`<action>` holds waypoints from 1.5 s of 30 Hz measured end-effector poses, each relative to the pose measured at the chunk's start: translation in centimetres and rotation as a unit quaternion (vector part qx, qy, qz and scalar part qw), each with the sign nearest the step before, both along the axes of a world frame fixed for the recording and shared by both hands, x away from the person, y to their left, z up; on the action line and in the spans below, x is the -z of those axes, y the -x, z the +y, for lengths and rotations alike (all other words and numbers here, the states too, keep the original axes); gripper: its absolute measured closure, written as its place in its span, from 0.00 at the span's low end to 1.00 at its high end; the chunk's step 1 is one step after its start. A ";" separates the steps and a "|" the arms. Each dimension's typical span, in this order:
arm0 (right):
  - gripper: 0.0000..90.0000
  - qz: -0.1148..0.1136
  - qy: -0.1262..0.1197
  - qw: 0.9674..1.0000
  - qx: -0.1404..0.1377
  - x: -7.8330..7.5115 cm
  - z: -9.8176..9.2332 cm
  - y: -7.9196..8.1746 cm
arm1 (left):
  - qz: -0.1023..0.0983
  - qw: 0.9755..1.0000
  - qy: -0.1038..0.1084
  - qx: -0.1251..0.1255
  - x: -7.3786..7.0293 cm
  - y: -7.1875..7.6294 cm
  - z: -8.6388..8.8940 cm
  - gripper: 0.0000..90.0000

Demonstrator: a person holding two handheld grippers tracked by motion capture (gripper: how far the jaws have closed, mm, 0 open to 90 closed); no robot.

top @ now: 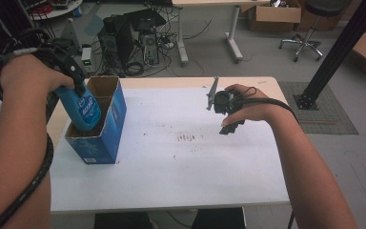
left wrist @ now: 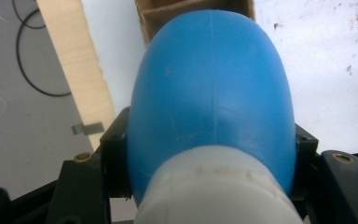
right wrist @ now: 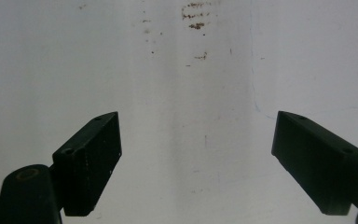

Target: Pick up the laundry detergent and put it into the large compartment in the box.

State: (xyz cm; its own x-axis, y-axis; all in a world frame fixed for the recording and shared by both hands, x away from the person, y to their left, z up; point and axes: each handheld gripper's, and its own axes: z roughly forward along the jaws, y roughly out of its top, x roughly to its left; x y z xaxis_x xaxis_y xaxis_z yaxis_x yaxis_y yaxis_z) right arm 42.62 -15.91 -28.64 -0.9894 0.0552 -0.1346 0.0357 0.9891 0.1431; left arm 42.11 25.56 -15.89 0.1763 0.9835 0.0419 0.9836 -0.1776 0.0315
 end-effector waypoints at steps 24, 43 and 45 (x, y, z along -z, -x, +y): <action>0.18 0.001 -0.002 1.000 -0.001 0.2 0.2 0.0 | 0.026 1.000 0.011 -0.002 9.1 -0.3 -0.3 0.42; 0.18 0.002 -0.004 1.000 0.003 0.6 -0.1 0.0 | 0.028 0.999 0.005 -0.014 12.6 -0.6 -0.8 0.42; 0.18 0.003 -0.004 1.000 0.002 0.7 0.0 -0.1 | 0.021 1.000 0.009 -0.021 12.7 -0.6 -0.7 0.42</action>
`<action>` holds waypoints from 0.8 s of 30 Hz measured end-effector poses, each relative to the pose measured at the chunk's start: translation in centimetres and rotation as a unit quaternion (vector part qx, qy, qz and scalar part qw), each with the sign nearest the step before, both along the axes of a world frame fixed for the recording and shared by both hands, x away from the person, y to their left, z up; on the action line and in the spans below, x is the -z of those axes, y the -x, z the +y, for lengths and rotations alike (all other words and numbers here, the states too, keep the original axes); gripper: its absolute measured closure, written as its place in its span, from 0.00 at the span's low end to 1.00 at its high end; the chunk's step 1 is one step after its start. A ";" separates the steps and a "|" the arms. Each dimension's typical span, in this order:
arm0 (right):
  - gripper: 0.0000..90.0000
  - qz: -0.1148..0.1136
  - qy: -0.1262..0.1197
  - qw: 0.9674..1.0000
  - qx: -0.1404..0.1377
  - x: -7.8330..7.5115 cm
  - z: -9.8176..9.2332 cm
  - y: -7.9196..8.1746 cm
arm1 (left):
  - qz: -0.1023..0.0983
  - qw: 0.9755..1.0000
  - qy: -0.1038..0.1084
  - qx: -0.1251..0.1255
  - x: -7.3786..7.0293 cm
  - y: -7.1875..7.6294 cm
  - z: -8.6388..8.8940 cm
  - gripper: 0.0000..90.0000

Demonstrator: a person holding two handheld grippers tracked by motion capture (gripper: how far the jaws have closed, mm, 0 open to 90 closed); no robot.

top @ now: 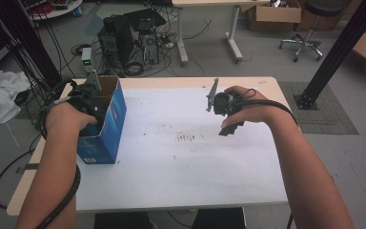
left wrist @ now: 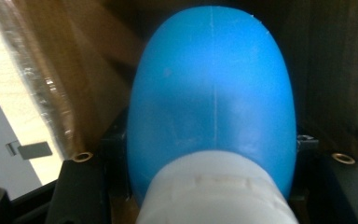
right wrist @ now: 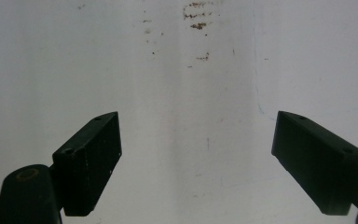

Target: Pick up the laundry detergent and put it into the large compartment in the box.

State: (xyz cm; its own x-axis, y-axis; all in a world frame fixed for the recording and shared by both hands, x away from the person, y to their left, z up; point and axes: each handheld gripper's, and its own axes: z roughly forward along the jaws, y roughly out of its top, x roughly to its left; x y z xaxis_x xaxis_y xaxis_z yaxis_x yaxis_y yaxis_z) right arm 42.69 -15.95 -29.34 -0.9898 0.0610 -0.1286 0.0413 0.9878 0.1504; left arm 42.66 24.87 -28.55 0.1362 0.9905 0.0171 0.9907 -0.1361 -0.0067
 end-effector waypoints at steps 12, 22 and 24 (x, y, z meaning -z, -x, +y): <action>0.18 0.003 0.003 1.000 0.002 0.3 0.2 0.0 | -0.010 1.000 -0.008 -0.001 0.1 -0.1 -0.3 0.42; 0.18 0.002 0.002 1.000 0.004 0.1 0.0 0.1 | -0.005 1.000 -0.009 -0.003 0.0 0.0 -0.3 0.35; 0.18 0.002 0.003 1.000 0.004 0.1 0.0 0.2 | -0.004 1.000 -0.009 -0.001 0.0 0.0 -0.4 0.34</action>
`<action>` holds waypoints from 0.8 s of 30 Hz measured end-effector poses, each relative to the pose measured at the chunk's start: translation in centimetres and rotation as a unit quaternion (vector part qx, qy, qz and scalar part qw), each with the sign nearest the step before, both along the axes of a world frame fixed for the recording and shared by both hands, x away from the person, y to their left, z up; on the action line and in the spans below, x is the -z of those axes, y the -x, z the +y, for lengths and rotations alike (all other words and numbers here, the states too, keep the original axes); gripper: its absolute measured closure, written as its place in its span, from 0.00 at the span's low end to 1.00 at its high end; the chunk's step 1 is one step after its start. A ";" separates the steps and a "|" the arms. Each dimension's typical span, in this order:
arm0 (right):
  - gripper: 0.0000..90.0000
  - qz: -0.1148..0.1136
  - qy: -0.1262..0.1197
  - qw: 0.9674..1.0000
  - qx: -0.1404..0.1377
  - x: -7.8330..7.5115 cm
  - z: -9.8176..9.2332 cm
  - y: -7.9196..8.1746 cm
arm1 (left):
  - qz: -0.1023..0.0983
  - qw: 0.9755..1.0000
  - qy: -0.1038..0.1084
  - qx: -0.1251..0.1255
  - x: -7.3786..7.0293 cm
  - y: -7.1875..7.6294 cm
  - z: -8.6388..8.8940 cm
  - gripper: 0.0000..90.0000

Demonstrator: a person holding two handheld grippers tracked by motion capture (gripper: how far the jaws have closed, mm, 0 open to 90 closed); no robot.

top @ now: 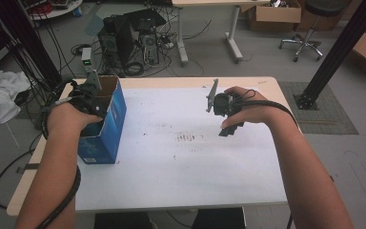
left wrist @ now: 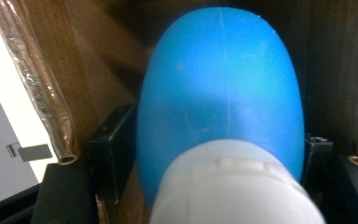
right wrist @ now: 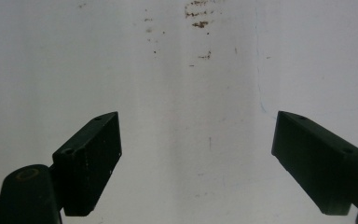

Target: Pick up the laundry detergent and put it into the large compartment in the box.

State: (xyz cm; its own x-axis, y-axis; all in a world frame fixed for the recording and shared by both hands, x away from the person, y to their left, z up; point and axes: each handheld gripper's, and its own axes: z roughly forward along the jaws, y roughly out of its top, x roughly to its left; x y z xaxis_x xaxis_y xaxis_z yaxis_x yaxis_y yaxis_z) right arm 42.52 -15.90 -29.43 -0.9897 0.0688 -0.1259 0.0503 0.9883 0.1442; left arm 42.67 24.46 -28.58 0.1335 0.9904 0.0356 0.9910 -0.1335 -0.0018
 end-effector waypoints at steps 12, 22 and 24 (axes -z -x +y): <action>0.18 -0.001 -0.001 1.000 -0.006 0.0 0.2 0.0 | -0.015 1.000 -0.016 0.010 -1.3 0.3 -0.4 0.32; 0.18 -0.001 -0.004 1.000 -0.004 -0.2 0.2 0.1 | -0.019 1.000 -0.019 0.006 -2.2 0.5 -0.4 0.26; 0.18 -0.001 -0.004 1.000 -0.005 -0.2 0.2 0.1 | -0.017 1.000 -0.023 0.007 -2.4 0.5 -0.4 0.24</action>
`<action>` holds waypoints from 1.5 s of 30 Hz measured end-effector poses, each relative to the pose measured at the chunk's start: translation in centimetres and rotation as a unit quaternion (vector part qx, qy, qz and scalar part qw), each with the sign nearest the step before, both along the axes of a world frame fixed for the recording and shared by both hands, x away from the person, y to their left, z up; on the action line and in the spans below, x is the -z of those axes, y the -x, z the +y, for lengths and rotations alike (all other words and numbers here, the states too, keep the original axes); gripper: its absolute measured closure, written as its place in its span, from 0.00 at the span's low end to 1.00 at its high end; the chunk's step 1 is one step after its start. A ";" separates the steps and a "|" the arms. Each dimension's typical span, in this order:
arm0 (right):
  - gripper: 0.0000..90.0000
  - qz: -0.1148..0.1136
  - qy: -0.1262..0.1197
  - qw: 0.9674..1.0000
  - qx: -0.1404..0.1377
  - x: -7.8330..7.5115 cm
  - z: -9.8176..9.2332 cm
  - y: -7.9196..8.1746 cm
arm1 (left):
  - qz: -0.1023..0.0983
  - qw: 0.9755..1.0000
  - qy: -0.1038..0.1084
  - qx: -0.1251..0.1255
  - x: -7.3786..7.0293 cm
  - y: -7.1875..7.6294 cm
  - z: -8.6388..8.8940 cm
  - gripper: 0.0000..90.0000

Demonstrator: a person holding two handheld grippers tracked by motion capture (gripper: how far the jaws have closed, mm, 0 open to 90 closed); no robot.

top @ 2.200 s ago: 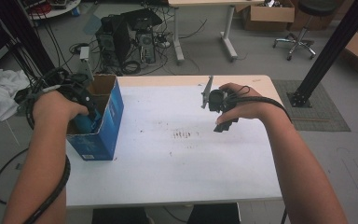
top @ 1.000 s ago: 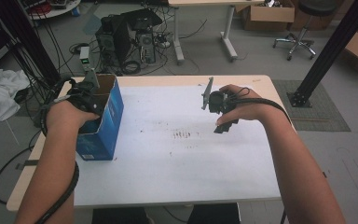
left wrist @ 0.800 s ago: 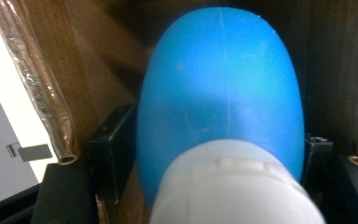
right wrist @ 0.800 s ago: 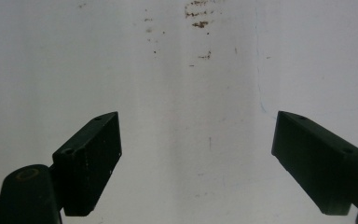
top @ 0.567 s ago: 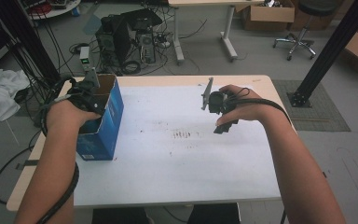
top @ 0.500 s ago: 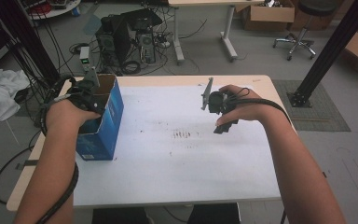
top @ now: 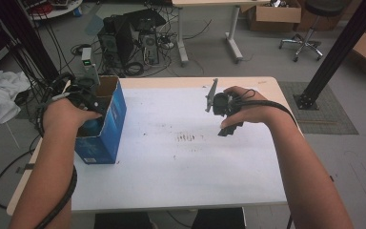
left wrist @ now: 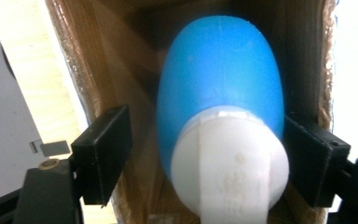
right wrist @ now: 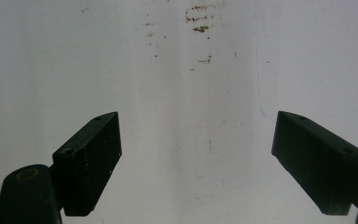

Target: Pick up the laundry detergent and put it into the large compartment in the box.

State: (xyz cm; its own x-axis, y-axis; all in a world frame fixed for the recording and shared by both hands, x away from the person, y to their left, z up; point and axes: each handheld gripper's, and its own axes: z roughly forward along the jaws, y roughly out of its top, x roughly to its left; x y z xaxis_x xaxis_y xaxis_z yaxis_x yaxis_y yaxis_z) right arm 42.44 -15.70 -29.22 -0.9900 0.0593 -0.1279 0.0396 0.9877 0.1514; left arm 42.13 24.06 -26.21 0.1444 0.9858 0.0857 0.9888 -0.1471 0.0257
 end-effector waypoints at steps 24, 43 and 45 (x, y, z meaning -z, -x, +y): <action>0.18 -0.004 -0.001 1.000 0.001 -0.5 -0.1 0.4 | -0.047 0.998 -0.029 0.028 -4.3 1.1 -0.5 0.11; 0.18 -0.007 0.001 1.000 0.001 -0.8 0.1 0.5 | -0.049 0.996 -0.039 0.057 -5.0 1.6 -0.9 0.03; 0.18 -0.005 0.004 1.000 0.003 -0.9 0.0 0.5 | -0.048 0.996 -0.036 0.060 -5.2 1.6 -1.0 0.03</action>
State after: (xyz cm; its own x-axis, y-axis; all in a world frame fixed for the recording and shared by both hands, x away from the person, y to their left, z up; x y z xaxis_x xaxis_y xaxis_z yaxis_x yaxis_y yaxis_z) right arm 41.92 -15.69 -28.35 -0.9882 0.0643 -0.1387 0.0441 0.9886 0.1439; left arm 40.48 23.06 -21.06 0.2486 0.9526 0.1754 0.9575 -0.2690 0.1039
